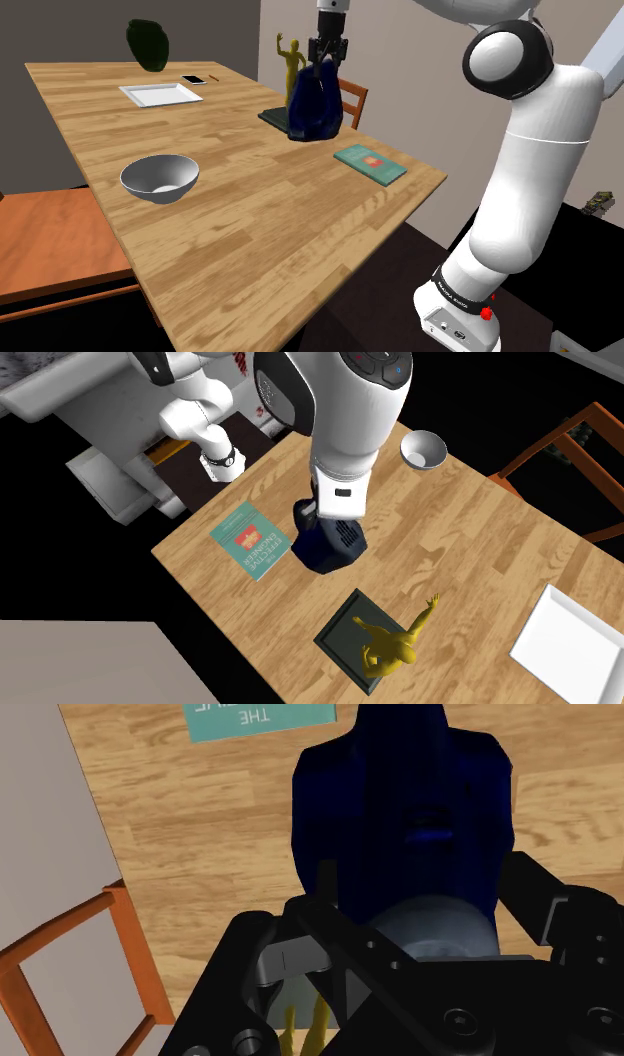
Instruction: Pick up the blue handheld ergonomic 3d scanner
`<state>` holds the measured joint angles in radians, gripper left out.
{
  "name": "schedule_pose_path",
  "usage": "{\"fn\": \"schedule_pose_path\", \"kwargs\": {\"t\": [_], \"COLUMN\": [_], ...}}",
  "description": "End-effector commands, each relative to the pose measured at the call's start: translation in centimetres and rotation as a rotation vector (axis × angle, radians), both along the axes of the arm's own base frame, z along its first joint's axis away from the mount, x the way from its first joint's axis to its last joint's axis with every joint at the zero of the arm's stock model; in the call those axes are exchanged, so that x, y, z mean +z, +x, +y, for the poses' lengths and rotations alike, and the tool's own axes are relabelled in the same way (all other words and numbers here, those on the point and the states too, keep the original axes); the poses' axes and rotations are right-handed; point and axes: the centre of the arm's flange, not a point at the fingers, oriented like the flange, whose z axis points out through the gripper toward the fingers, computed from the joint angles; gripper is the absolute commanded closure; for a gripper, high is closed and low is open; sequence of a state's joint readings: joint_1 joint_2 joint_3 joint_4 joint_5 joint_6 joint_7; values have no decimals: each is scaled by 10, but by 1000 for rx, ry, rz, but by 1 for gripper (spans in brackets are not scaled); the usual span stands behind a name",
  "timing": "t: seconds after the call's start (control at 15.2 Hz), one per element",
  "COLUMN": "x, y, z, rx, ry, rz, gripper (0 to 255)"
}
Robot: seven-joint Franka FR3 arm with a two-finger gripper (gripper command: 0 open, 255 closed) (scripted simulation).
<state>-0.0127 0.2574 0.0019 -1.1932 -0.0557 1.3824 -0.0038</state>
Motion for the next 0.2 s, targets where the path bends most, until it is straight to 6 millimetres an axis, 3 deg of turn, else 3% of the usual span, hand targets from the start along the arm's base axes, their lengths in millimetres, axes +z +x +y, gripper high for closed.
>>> {"fn": "schedule_pose_path", "kwargs": {"t": [0.0, 0.13], "x": [13, 13], "y": [0, 0], "z": [0, 0], "rx": [0, 0], "ry": [0, 0], "rz": [-5, -5], "gripper": [255, 255]}}
